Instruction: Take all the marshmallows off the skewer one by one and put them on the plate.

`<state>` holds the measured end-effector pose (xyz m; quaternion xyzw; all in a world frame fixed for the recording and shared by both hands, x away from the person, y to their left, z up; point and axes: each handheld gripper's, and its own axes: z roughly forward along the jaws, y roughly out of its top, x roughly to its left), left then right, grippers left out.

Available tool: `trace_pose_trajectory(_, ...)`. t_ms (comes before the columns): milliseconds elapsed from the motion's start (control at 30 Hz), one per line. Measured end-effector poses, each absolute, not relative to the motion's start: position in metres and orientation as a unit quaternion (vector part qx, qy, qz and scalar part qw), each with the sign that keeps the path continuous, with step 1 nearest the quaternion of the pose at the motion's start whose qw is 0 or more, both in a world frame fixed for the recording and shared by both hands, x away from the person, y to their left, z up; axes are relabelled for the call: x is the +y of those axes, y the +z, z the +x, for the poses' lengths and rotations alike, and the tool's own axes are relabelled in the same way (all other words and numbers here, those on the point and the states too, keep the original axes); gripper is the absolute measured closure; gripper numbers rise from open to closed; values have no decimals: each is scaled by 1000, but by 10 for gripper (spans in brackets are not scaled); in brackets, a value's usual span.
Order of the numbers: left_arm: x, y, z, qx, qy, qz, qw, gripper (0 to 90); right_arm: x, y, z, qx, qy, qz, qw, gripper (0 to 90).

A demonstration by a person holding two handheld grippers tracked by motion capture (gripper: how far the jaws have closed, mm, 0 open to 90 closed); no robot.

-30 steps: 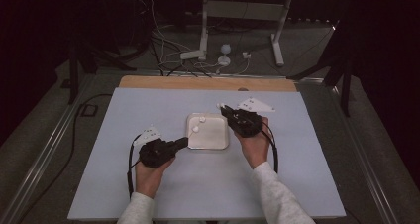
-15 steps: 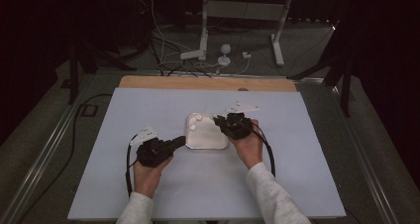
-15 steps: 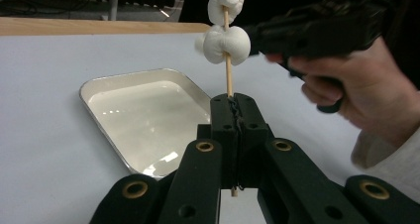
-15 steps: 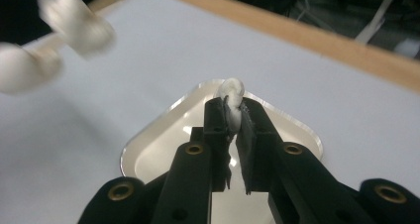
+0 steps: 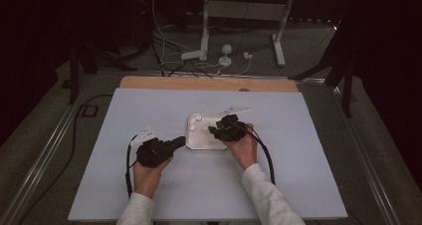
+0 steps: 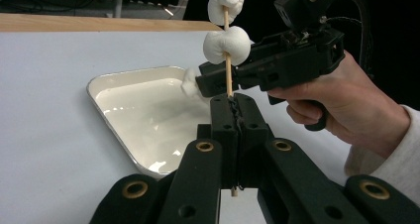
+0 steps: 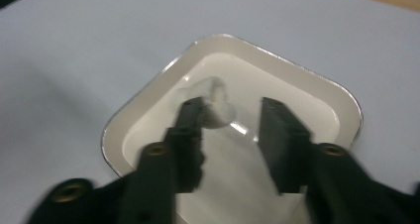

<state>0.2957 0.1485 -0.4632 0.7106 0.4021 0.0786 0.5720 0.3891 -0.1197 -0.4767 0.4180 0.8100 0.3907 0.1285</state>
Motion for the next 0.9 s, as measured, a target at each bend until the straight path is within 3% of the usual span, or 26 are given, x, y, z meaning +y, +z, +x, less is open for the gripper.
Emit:
trace_pose_trajectory(67,149,-464,296,403,79,711,571,900,-120,-477,389,812,385,419,125,467)
trace_pose_trajectory(233,147,-464,296,402,80,713,568,900,-121,-476,390,811,385,423,125,385)
trace_pose_trajectory(900,134,-496,308,418,65,754,502,900,-133,-461,392,774,445,442,88,365)
